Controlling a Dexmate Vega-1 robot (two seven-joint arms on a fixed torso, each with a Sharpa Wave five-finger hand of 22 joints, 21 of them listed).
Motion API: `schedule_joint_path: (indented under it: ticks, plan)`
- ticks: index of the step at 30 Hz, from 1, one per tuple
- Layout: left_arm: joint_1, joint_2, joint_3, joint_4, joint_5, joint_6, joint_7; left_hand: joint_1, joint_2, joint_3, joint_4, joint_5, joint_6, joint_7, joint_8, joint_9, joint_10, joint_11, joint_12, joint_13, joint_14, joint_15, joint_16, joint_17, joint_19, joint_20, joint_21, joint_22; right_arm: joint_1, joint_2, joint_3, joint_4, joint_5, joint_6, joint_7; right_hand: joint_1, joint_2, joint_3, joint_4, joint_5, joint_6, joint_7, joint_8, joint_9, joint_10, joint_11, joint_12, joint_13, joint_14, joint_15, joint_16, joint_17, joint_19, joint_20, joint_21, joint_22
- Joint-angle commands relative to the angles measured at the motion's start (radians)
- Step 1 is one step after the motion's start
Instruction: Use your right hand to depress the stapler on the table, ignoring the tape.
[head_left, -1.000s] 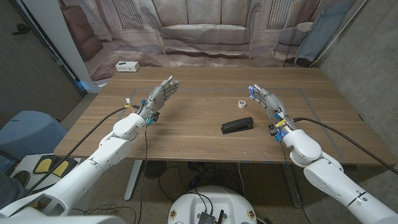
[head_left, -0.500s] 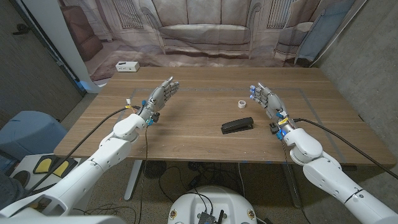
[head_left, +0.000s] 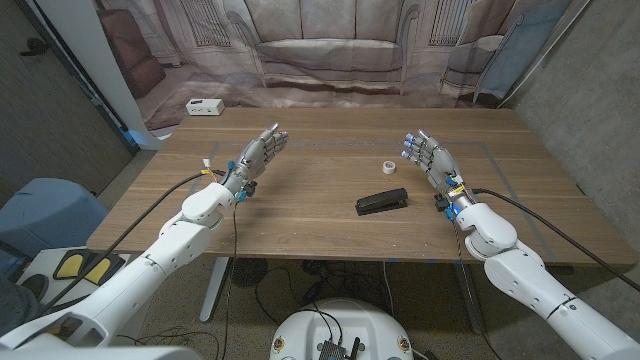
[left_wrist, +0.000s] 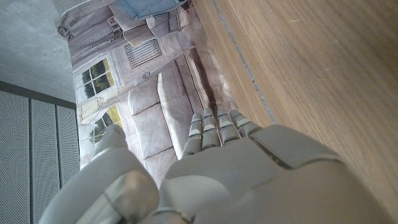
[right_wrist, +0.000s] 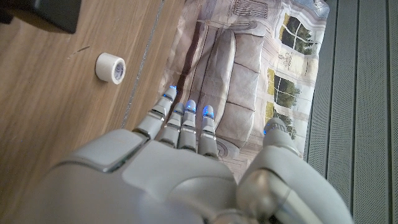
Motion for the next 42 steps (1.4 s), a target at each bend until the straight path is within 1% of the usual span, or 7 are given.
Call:
schedule_joint_path:
  ticks: [1, 10, 16, 24, 27, 28, 42]
  plan:
    - [0.002, 0.006, -0.006, -0.001, -0.005, 0.006, -0.001, -0.006, 0.002, 0.003, -0.005, -0.001, 0.003, -0.007, 0.0, 0.004, 0.003, -0.006, -0.004, 0.0, 0.007, -0.006, 0.002, 0.004, 0.004, -0.001, 0.006, 0.006, 0.044, 0.021, -0.016, 0.064, 0.027, 0.023, 0.035, 0.01, -0.008, -0.003, -0.001, 0.002, -0.021, 0.008, -0.004, 0.002, -0.017, 0.001, -0.005, 0.001, -0.018, -0.002, 0.004, 0.003, 0.0, -0.008, -0.003, 0.003]
    - [0.005, 0.014, -0.01, -0.005, -0.006, 0.005, -0.005, -0.006, 0.002, 0.003, -0.005, -0.001, 0.001, -0.007, 0.0, 0.004, 0.002, -0.005, -0.005, 0.0, 0.007, -0.007, 0.002, 0.004, 0.005, -0.004, 0.006, 0.006, 0.053, 0.034, -0.019, 0.092, 0.041, 0.038, 0.046, 0.01, -0.015, -0.008, 0.0, 0.002, -0.063, 0.017, -0.005, 0.0, -0.054, 0.003, -0.011, -0.002, -0.053, 0.003, -0.004, 0.001, -0.029, -0.015, -0.016, 0.002]
    - [0.011, 0.014, -0.013, 0.0, -0.011, -0.004, -0.013, -0.006, 0.002, 0.003, -0.006, -0.001, 0.003, -0.007, 0.001, 0.004, 0.004, -0.008, -0.004, 0.0, 0.008, -0.006, 0.002, 0.004, 0.005, -0.005, 0.006, 0.005, 0.054, 0.033, -0.019, 0.09, 0.038, 0.032, 0.034, 0.009, -0.022, -0.013, -0.001, 0.002, -0.091, 0.011, -0.005, -0.001, -0.066, -0.004, -0.009, -0.003, -0.046, -0.001, 0.003, -0.001, -0.019, -0.011, -0.012, 0.002]
    - [0.025, 0.017, -0.017, 0.001, -0.021, -0.01, -0.018, -0.007, 0.002, 0.003, -0.007, -0.001, 0.004, -0.008, 0.001, 0.004, 0.005, -0.006, -0.004, 0.0, 0.007, -0.008, 0.002, 0.004, 0.005, -0.004, 0.006, 0.005, 0.05, 0.037, -0.017, 0.08, 0.032, 0.024, 0.004, 0.013, -0.023, -0.015, -0.001, 0.003, -0.103, -0.016, 0.005, -0.002, -0.108, -0.039, -0.012, -0.006, -0.019, -0.012, 0.015, -0.004, 0.01, -0.008, -0.004, 0.003]
    - [0.034, 0.018, -0.02, -0.004, -0.025, -0.01, -0.015, -0.007, 0.002, 0.003, -0.007, -0.001, 0.005, -0.008, 0.002, 0.004, 0.005, -0.007, -0.003, 0.0, 0.007, -0.009, 0.002, 0.004, 0.005, -0.003, 0.006, 0.006, 0.049, 0.035, -0.017, 0.072, 0.026, 0.012, -0.013, 0.016, -0.021, -0.017, 0.0, 0.003, -0.073, -0.067, 0.018, -0.003, -0.098, -0.12, -0.002, -0.009, -0.002, -0.001, 0.022, -0.006, 0.031, 0.011, -0.001, 0.004]
    - [0.038, 0.019, -0.022, -0.007, -0.027, -0.009, -0.012, -0.007, 0.002, 0.003, -0.008, -0.001, 0.005, -0.008, 0.002, 0.004, 0.006, -0.011, -0.003, 0.0, 0.008, -0.008, 0.002, 0.004, 0.005, -0.004, 0.006, 0.006, 0.05, 0.032, -0.018, 0.073, 0.023, 0.013, -0.009, 0.014, -0.022, -0.019, 0.002, 0.002, -0.06, -0.08, 0.022, -0.004, -0.089, -0.132, 0.001, -0.01, 0.005, 0.0, 0.025, -0.006, 0.041, 0.016, 0.001, 0.004]
    - [0.071, 0.031, -0.037, -0.051, -0.023, 0.007, 0.035, -0.007, 0.003, 0.004, -0.009, -0.001, 0.005, -0.01, 0.002, 0.004, 0.006, -0.007, -0.003, 0.0, 0.008, -0.008, 0.002, 0.004, 0.006, -0.003, 0.006, 0.006, 0.089, 0.043, -0.022, 0.13, 0.047, 0.022, 0.036, 0.003, -0.023, -0.025, 0.008, 0.002, -0.032, -0.09, 0.028, -0.004, -0.075, -0.137, 0.004, -0.011, 0.013, 0.014, 0.028, -0.004, 0.048, 0.029, -0.001, 0.005]
